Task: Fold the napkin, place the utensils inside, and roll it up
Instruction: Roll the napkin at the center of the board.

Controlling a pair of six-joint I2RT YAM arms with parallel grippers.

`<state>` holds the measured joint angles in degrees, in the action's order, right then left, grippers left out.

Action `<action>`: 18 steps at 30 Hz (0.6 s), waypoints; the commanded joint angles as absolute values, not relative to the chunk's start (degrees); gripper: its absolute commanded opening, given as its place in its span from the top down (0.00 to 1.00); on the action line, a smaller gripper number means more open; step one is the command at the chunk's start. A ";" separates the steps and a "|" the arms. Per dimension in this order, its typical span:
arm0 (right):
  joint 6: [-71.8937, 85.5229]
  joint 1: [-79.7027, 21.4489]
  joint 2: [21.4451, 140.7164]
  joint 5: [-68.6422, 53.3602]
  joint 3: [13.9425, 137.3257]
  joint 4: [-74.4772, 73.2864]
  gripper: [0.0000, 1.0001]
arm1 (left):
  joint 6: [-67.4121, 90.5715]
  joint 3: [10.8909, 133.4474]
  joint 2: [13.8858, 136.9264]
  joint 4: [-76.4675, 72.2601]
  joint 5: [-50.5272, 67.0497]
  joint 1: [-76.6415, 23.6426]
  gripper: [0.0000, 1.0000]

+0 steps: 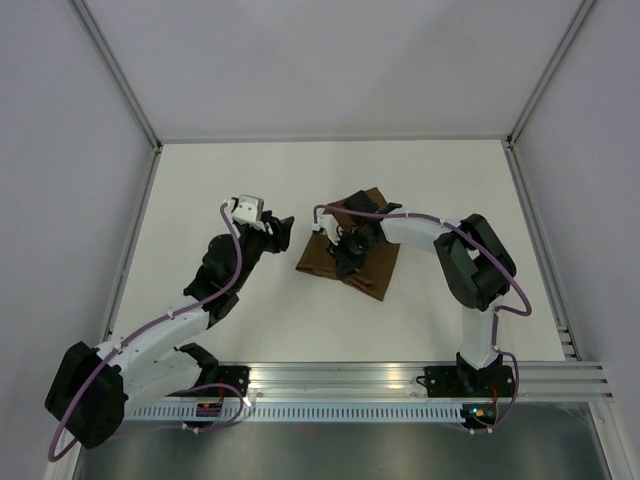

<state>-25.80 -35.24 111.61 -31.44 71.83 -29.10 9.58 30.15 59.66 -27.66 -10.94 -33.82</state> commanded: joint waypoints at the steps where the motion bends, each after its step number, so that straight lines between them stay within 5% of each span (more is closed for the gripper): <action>1: -30.23 -34.19 115.57 -35.94 72.86 -39.45 0.94 | 0.36 26.11 53.98 -40.42 -12.48 -34.36 0.36; 5: -30.93 -33.49 117.33 -36.56 74.18 -41.13 0.94 | -4.64 23.38 49.84 -47.01 -12.22 -34.45 0.33; 13: -32.34 -32.26 120.14 -37.09 76.02 -44.55 0.95 | -20.11 20.75 52.64 -50.27 7.64 -38.23 0.27; 18: -32.78 -31.47 121.55 -37.35 76.81 -45.87 0.95 | -26.10 24.33 54.14 -40.36 11.59 -40.86 0.29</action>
